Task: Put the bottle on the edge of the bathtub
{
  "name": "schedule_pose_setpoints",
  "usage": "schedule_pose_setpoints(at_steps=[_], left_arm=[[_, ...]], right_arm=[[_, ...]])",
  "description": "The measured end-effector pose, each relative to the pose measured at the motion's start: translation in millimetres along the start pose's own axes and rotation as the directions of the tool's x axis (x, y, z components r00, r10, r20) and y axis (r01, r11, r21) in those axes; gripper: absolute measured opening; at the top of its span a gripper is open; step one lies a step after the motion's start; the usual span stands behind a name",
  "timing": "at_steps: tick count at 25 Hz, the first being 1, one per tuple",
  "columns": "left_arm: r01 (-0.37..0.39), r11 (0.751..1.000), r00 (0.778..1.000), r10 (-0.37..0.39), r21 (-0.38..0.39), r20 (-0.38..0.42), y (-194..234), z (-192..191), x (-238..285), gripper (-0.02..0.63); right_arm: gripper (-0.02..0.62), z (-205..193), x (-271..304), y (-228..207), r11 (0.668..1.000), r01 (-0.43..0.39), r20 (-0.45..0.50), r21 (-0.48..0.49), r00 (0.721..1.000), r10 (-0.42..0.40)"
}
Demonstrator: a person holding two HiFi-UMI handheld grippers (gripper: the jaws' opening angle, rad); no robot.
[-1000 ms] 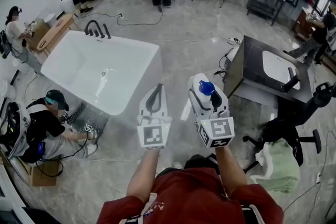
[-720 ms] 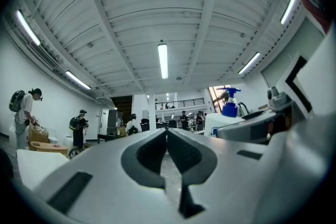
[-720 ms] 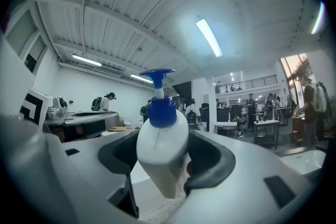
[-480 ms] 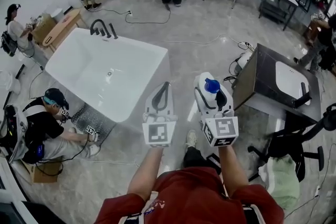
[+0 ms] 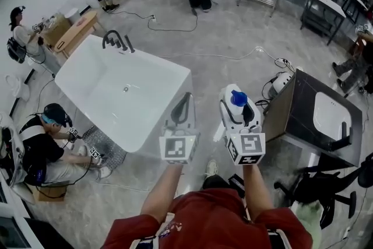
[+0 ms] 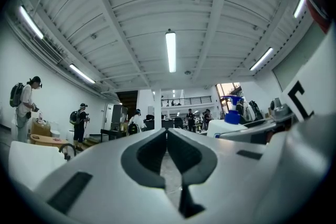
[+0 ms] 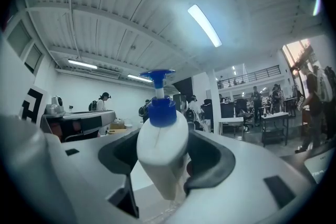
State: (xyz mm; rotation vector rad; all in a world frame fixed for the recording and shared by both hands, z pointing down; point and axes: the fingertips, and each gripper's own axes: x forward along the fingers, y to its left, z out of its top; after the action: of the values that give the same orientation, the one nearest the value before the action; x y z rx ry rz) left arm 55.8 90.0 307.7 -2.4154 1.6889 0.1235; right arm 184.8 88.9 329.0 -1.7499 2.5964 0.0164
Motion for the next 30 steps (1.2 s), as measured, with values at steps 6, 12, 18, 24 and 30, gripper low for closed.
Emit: schedule_pose_setpoints(at_steps=[6,12,18,24,30], left_arm=[[0.005,1.0,0.999,-0.005,-0.01,-0.036,-4.4,-10.6,64.5,0.017],[-0.001,1.0,0.999,0.001,-0.01,-0.034,-4.3,-21.2,112.4,0.017],[-0.044,0.999,0.997,0.045,0.011,-0.056,7.8,-29.4,149.3,0.017],[-0.059,0.998,0.998,0.059,-0.025,-0.032,28.2,-31.5,181.4,0.017],[-0.064,0.997,0.998,0.064,-0.046,-0.018,56.3,-45.6,219.2,0.017]], right_arm=[[0.276,-0.6,46.7,-49.6,0.999,0.012,0.0,0.032,1.0,-0.012],[0.276,-4.0,84.3,-88.0,0.999,0.014,0.0,0.041,1.0,-0.014],[0.276,4.6,120.3,-112.7,0.999,-0.006,0.016,0.034,1.0,0.005],[0.276,6.2,161.7,-116.7,0.999,-0.026,0.027,0.038,0.999,0.025],[0.275,-0.7,215.9,-116.8,0.999,-0.045,0.019,0.02,0.999,0.044]])
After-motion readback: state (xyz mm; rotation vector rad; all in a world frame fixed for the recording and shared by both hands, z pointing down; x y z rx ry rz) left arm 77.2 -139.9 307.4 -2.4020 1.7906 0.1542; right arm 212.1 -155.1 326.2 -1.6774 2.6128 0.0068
